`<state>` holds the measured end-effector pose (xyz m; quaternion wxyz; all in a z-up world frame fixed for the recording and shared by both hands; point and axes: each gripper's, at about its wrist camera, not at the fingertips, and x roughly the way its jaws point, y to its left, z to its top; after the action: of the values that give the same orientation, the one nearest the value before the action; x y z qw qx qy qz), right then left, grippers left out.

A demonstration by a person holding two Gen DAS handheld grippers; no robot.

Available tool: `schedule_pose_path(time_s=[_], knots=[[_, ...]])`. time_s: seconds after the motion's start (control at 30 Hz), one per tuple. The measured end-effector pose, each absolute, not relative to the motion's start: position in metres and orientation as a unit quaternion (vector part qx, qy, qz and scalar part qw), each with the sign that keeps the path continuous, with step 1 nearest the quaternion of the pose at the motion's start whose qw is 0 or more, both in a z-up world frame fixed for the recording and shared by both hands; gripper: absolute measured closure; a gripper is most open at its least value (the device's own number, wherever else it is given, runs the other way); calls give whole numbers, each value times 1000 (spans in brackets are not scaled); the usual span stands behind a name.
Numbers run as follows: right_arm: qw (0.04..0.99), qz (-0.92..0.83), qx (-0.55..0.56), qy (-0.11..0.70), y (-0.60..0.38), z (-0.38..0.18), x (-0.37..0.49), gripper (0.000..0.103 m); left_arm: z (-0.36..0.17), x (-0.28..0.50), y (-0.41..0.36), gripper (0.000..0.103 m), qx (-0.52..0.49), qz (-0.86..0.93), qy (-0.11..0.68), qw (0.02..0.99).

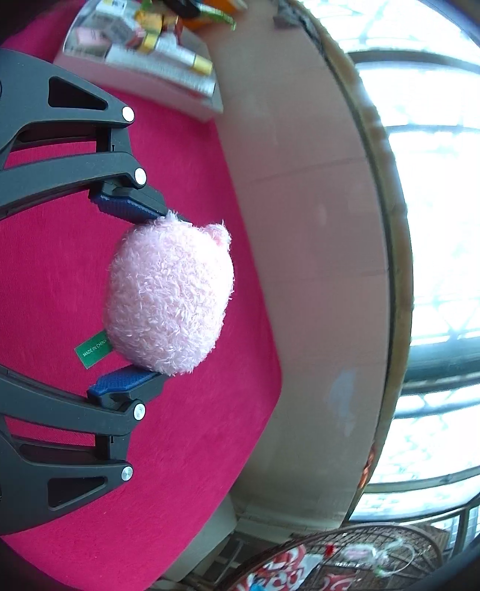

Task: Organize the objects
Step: 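Carry green pack in left gripper and pink ball in right gripper to tray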

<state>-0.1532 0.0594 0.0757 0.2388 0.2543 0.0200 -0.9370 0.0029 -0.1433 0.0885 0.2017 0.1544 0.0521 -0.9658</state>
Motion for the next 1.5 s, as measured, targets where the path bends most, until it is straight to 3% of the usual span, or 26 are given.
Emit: schedule_pose_path(time_s=[0.93, 1.5], knots=[[409, -889, 186, 87, -71, 144, -55, 36, 96, 63, -264, 67, 111, -927, 180, 311], [491, -832, 228, 119, -155, 146, -24, 35, 78, 86, -309, 67, 117, -903, 230, 344]])
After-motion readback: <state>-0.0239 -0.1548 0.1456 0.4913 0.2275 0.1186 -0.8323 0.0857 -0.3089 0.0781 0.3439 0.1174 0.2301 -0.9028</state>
